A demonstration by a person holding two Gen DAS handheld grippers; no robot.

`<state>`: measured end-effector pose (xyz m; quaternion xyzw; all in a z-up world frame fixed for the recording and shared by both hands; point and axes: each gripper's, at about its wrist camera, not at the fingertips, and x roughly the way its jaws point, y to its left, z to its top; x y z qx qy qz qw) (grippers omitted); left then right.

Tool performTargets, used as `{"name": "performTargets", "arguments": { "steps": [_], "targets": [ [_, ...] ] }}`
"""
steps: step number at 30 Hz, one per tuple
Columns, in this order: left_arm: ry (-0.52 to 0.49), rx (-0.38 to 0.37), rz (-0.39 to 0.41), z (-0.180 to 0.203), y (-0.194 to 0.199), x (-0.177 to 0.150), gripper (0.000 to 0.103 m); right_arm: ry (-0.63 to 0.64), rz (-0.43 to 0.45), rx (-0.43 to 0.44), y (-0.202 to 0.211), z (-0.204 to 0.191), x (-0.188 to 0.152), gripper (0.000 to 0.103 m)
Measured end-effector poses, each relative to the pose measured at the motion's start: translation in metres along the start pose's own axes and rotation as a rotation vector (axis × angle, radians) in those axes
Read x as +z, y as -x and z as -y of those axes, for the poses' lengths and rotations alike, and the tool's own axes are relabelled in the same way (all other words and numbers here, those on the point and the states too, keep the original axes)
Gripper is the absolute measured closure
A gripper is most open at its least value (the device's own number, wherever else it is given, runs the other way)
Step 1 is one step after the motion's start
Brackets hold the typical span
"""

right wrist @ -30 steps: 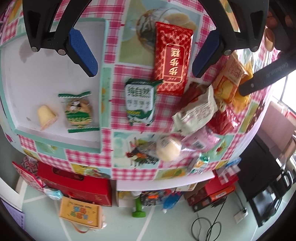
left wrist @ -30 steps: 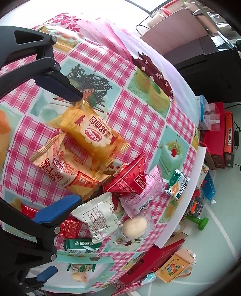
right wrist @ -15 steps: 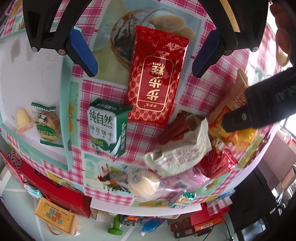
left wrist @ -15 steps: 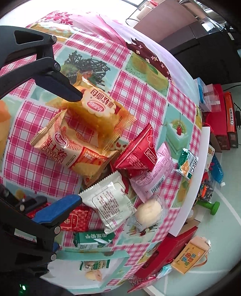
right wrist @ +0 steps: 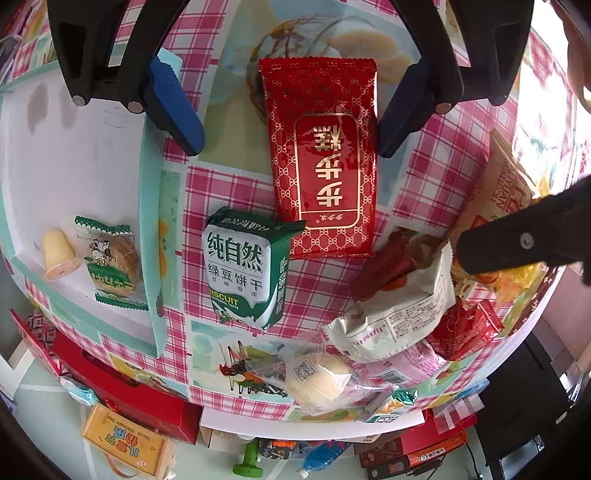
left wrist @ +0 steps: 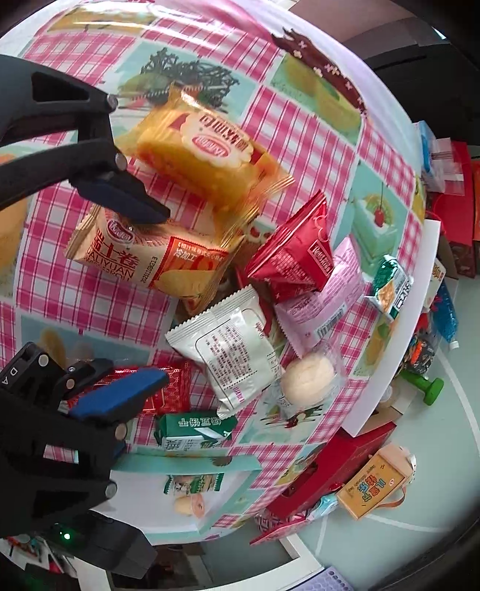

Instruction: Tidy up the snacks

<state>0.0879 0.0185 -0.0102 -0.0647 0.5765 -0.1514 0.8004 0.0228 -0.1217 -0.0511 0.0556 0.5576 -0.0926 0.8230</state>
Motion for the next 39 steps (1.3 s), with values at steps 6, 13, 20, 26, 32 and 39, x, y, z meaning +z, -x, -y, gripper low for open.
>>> {"name": "performTargets", "arguments": {
  "steps": [6,13,20,26,32,39],
  "targets": [
    [0.02,0.045,0.013,-0.008,0.001,0.002,0.028,-0.004,0.004,0.002,0.005,0.003,0.002,0.015],
    [-0.008,0.079,-0.01,-0.004,-0.011,0.003,0.045,0.002,0.019,0.002,0.012,-0.002,0.001,0.029],
    [-0.068,0.16,-0.057,0.007,-0.034,0.003,0.052,0.041,0.038,0.032,0.018,-0.014,0.001,0.044],
    [-0.139,0.233,-0.049,0.022,-0.045,0.004,0.051,0.071,0.044,0.064,0.016,-0.021,0.0,0.044],
    [-0.156,0.247,-0.043,0.026,-0.049,0.003,0.051,0.088,0.053,0.046,0.014,-0.027,0.0,0.044],
    [-0.155,0.246,-0.029,0.028,-0.046,-0.003,0.062,0.089,0.062,0.041,0.012,-0.025,-0.002,0.053]
  ]
}}
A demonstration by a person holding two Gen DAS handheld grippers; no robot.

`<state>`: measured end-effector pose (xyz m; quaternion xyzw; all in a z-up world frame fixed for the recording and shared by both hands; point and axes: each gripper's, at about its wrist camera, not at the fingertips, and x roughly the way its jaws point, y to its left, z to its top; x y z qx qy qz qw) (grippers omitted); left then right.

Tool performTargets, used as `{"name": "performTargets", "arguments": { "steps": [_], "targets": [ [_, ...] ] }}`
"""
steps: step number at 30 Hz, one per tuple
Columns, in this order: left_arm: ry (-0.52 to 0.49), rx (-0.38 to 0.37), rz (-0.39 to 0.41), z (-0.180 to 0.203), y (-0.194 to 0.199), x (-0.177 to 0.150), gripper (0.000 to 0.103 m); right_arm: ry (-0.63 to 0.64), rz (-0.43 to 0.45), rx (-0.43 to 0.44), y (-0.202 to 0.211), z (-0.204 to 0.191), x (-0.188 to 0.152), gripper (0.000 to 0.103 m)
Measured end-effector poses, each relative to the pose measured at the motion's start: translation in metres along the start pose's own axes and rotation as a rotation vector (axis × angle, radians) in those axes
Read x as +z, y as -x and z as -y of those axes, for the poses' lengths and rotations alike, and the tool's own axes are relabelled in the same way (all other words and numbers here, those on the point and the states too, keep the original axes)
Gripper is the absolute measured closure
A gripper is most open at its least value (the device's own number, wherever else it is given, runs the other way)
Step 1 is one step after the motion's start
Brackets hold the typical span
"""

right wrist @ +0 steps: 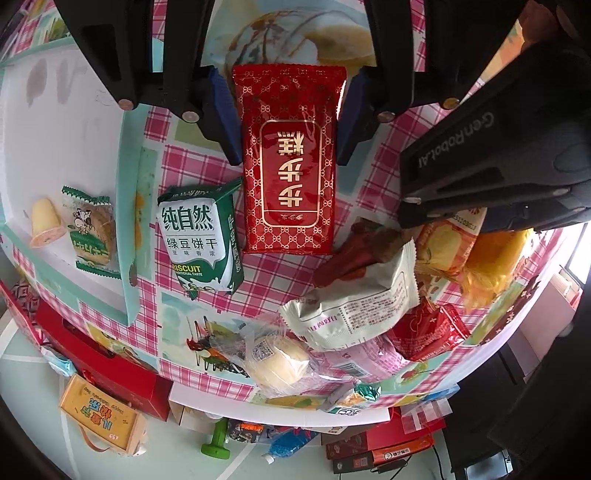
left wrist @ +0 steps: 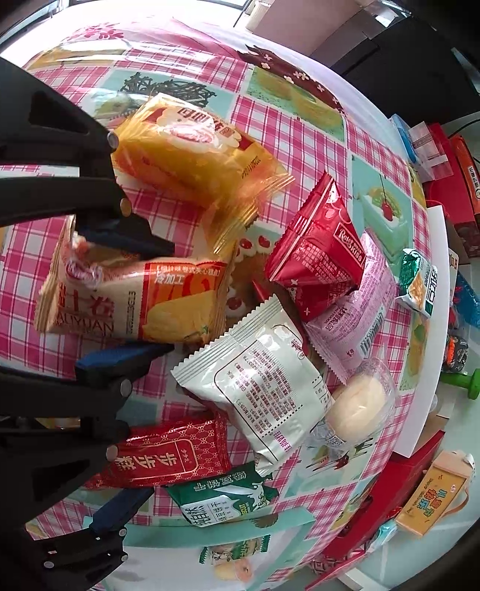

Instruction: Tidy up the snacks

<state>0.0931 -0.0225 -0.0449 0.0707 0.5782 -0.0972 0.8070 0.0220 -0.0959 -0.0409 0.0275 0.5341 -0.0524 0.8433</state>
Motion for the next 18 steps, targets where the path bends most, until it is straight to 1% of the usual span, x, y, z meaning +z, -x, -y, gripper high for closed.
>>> {"name": "performTargets", "arguments": {
  "steps": [1,4,10,18],
  "targets": [
    [0.006,-0.006,0.001,-0.001,0.001,0.0,0.063,-0.004,0.001,0.005,0.0,0.001,0.0,0.054],
    [0.021,-0.022,0.008,-0.007,0.004,-0.001,0.066,-0.02,0.006,0.02,0.002,0.006,0.001,0.055],
    [0.035,-0.037,0.032,-0.014,0.016,-0.001,0.066,-0.044,0.017,0.043,0.004,0.012,0.005,0.055],
    [0.057,-0.048,0.098,-0.022,0.042,-0.003,0.066,-0.066,0.063,0.071,0.023,0.017,0.005,0.055]
  ]
}}
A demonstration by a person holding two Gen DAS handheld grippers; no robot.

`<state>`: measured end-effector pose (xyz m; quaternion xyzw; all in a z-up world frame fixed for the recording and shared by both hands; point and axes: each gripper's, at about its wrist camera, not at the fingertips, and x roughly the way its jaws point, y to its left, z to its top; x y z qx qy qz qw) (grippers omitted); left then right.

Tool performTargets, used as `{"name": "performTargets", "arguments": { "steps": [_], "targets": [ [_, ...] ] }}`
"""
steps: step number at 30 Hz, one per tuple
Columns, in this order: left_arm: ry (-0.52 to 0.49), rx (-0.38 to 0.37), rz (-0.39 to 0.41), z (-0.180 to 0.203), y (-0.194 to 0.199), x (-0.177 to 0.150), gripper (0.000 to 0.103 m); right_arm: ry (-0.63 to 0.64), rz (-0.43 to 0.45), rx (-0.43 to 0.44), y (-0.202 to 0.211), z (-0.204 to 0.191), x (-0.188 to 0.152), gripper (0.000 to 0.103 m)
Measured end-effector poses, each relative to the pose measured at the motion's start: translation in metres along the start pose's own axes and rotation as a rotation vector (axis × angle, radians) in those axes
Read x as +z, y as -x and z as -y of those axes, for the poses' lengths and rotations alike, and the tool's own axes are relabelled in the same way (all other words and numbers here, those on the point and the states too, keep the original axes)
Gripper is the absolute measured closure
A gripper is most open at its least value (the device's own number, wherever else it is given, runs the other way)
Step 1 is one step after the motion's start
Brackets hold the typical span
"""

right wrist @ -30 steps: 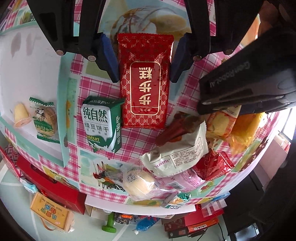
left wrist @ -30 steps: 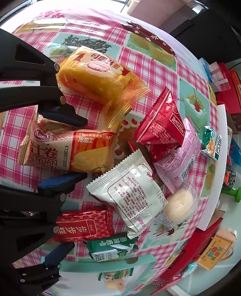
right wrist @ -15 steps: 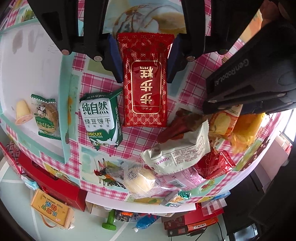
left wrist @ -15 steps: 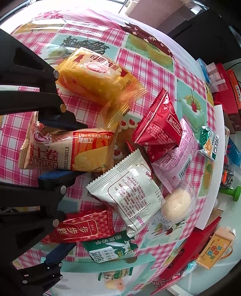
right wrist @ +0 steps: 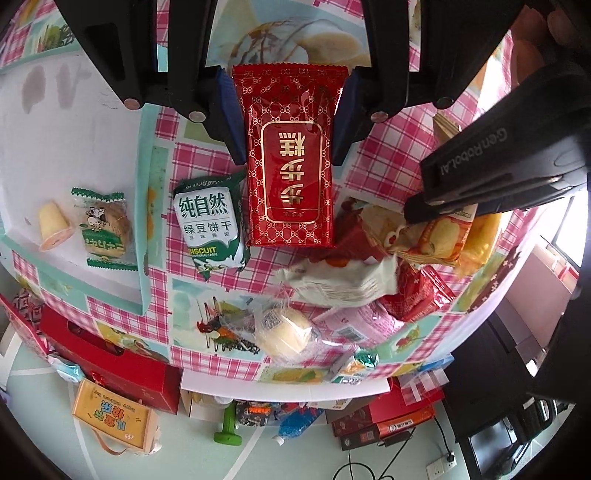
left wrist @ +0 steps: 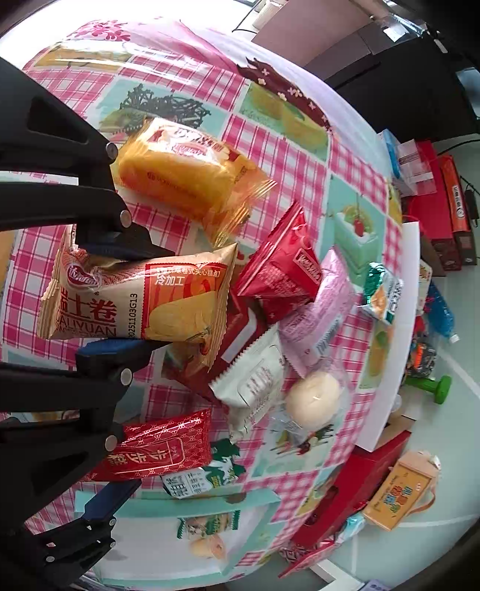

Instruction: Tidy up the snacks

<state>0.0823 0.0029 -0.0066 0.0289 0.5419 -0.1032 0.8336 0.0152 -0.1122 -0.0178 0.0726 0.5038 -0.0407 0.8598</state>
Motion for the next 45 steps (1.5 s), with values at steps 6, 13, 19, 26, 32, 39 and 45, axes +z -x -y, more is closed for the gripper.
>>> {"name": "performTargets", "arguments": {
  "steps": [6,13,19,26,32,39,45],
  "targets": [
    [0.026,-0.005,0.066,-0.007,0.022,0.002,0.066,-0.017,0.04,0.012,0.017,0.003,0.001,0.055],
    [0.041,-0.018,0.14,-0.004,0.045,0.003,0.066,-0.038,0.109,0.031,0.041,0.008,0.004,0.055],
    [0.028,-0.014,0.181,0.003,0.056,0.001,0.066,-0.063,0.14,0.039,0.054,0.014,0.005,0.055],
    [-0.04,-0.035,0.203,0.032,0.063,-0.003,0.066,-0.127,0.174,0.015,0.069,0.04,0.006,0.055],
    [-0.14,-0.088,0.207,0.075,0.064,-0.01,0.066,-0.237,0.179,-0.068,0.077,0.086,0.001,0.055],
    [-0.291,-0.149,0.224,0.137,0.066,-0.022,0.066,-0.385,0.166,-0.21,0.086,0.152,-0.016,0.055],
    [-0.412,-0.178,0.235,0.182,0.064,-0.034,0.066,-0.524,0.162,-0.277,0.097,0.208,-0.037,0.055]
  ]
}}
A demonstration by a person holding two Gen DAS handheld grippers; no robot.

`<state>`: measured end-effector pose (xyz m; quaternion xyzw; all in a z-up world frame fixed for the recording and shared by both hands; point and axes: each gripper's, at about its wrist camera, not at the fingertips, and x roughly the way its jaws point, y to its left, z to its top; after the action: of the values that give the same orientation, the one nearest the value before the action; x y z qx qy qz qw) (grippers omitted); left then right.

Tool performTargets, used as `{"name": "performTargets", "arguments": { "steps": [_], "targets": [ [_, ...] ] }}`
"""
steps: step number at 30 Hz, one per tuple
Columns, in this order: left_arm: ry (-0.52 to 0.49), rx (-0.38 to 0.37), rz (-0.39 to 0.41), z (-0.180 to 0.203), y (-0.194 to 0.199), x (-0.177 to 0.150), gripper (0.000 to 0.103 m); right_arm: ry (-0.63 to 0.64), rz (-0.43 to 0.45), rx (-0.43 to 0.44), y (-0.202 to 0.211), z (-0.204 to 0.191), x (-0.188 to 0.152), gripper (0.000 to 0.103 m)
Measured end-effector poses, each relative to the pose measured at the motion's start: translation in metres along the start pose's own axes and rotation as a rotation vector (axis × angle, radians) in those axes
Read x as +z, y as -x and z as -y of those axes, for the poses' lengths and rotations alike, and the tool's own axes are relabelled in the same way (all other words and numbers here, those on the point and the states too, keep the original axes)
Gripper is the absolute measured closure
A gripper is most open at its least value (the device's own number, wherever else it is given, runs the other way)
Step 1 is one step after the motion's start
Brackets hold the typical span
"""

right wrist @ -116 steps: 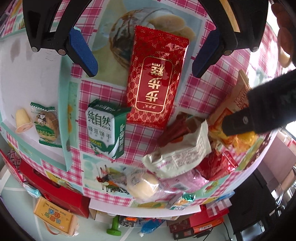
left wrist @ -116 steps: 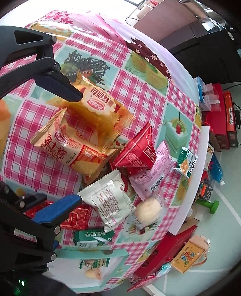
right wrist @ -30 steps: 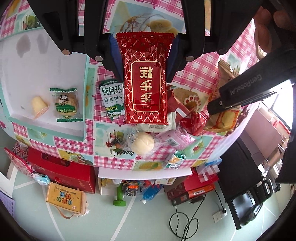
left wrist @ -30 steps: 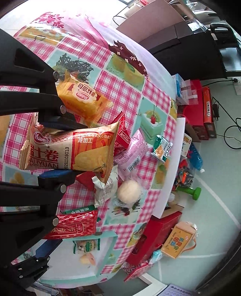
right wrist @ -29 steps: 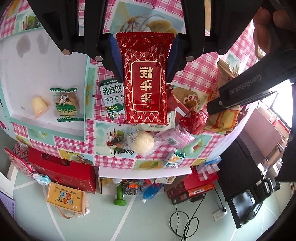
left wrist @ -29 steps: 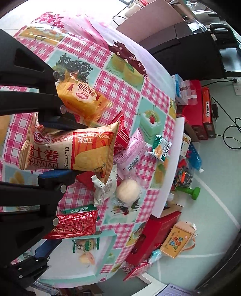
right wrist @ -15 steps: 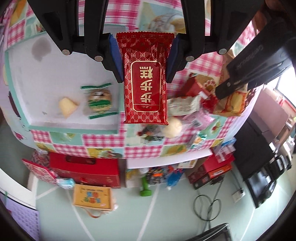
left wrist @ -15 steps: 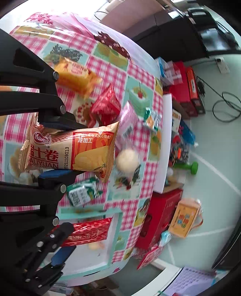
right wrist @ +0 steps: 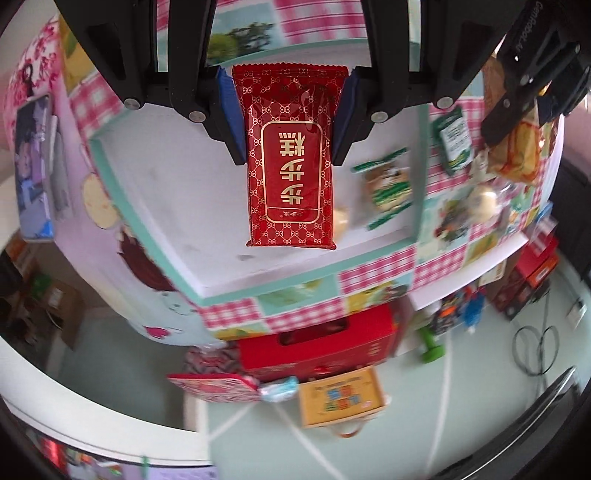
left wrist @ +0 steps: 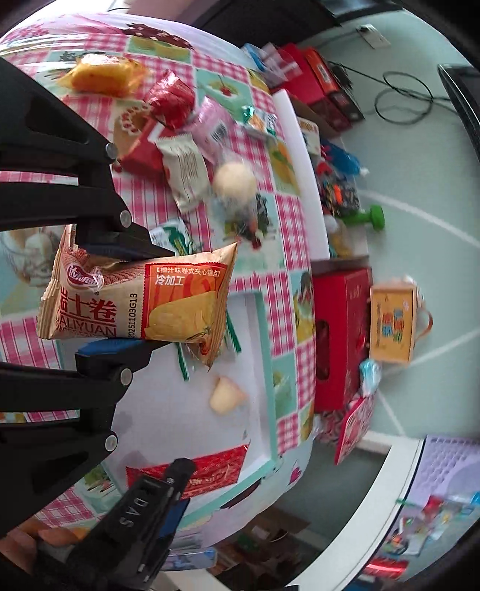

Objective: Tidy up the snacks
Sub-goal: 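Carry the red packet into the tray and open the right tool while the left carries the Swiss roll, then lower the Swiss roll packet into the tray and open the left tool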

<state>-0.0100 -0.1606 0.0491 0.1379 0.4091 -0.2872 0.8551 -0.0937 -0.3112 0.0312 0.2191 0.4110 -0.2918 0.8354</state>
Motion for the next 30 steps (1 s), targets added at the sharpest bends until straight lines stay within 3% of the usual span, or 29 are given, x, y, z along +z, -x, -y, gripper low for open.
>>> {"name": "performTargets", "arguments": {
  "steps": [10,24,30],
  "targets": [
    [-0.133,-0.058,-0.014,0.051,-0.028,-0.002,0.066,-0.128,-0.009,-0.137,-0.01,0.059,0.003,0.055],
    [-0.13,-0.056,-0.042,0.056,-0.055,-0.008,0.066,-0.153,-0.038,-0.133,-0.029,0.07,0.001,0.056],
    [-0.113,-0.062,-0.046,0.053,-0.052,-0.006,0.04,-0.151,-0.053,-0.128,-0.033,0.067,0.002,0.056]
  ]
}}
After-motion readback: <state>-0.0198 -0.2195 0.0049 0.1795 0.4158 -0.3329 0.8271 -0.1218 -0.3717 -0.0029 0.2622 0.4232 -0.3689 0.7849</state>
